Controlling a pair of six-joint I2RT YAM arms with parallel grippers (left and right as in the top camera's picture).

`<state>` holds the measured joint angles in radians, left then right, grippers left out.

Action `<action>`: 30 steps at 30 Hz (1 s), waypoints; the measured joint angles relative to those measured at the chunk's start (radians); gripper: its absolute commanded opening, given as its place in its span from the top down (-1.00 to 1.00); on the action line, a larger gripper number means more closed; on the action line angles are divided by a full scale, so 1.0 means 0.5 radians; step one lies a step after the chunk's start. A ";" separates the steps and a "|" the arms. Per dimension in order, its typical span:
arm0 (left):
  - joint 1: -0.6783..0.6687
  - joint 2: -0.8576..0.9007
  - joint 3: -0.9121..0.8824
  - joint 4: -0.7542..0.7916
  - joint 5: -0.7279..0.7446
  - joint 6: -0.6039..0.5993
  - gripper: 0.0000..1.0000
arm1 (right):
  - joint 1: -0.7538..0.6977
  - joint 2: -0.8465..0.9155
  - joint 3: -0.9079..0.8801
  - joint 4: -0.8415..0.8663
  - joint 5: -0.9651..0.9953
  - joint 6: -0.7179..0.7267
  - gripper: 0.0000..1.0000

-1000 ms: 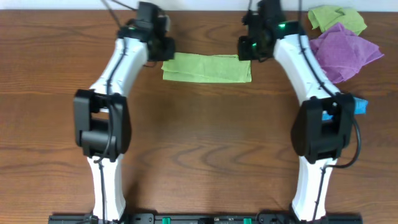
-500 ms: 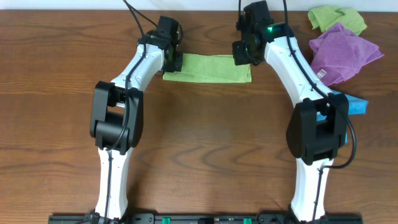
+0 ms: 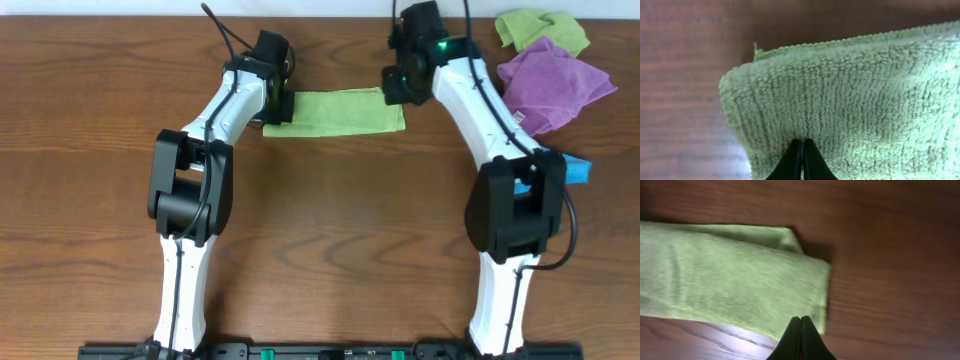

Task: Fold the cloth
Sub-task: 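Grasp the green strip's left and right ends with both grippers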

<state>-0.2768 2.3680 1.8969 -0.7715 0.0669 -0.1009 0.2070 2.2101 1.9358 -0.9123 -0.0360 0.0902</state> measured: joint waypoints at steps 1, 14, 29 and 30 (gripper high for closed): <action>-0.001 -0.001 0.006 -0.030 -0.010 0.000 0.89 | -0.033 0.000 -0.003 -0.014 -0.027 -0.006 0.90; -0.001 -0.001 0.011 -0.057 -0.031 0.000 0.89 | -0.353 0.284 -0.046 -0.037 -1.112 -0.214 -0.62; -0.001 -0.001 0.011 -0.057 -0.031 0.000 0.89 | -0.459 0.443 -0.066 0.064 -1.560 -0.226 -0.66; -0.001 -0.001 0.011 -0.057 -0.031 0.000 0.89 | -0.452 0.453 -0.065 0.070 -1.582 -0.225 -0.64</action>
<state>-0.2771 2.3676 1.9026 -0.8001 0.0517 -0.1009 -0.0193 2.4367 1.9034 -0.8772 -0.8272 -0.0223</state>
